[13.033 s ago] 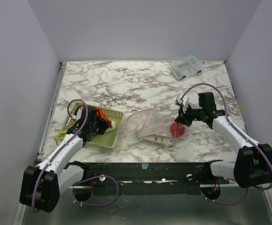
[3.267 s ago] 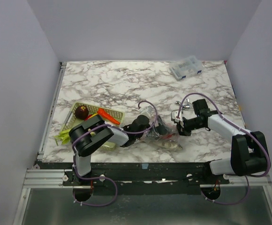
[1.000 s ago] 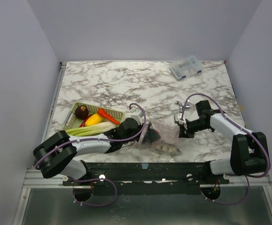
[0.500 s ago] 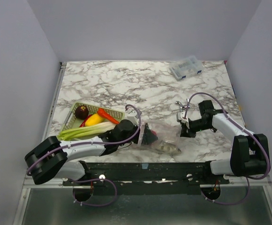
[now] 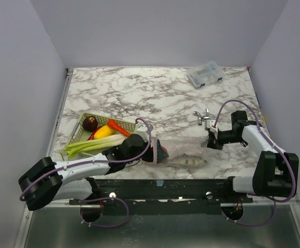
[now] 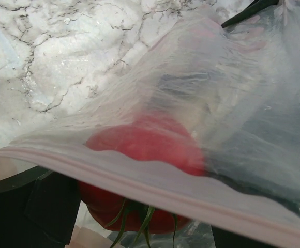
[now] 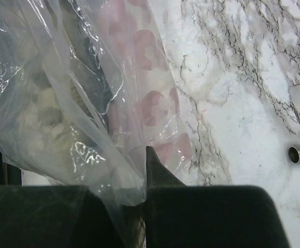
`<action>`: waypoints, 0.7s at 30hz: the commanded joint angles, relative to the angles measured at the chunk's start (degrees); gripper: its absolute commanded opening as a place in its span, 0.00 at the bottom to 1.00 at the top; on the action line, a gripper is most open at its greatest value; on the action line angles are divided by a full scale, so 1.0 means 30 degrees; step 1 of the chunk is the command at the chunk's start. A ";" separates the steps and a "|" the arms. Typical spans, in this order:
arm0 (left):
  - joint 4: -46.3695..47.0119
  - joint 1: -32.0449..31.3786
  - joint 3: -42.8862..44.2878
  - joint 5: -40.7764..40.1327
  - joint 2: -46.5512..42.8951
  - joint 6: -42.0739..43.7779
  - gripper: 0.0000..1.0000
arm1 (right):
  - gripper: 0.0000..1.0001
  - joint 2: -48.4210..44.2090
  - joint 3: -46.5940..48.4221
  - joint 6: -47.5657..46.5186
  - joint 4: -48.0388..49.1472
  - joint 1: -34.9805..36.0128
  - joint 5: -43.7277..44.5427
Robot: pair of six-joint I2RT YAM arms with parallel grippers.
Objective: Open the zip-top bag and remove the fake food
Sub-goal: Pick up the fake fruit from the zipper food storage bag.
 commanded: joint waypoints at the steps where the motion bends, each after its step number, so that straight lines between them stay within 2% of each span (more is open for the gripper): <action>1: -0.0830 -0.0073 -0.0197 -0.0955 -0.1187 0.0624 0.04 | 0.09 -0.0039 0.0364 -0.0787 -0.0730 -0.0381 -0.0367; 19: -0.4250 -0.0043 -0.0410 -0.1786 -0.3863 0.1524 0.04 | 0.11 0.0467 0.0313 -0.1010 -0.0871 -0.0537 -0.0253; 21: -0.4065 -0.0043 -0.0445 -0.1482 -0.3862 0.1526 0.04 | 0.14 0.0492 0.0328 -0.1173 -0.1016 -0.0537 -0.0322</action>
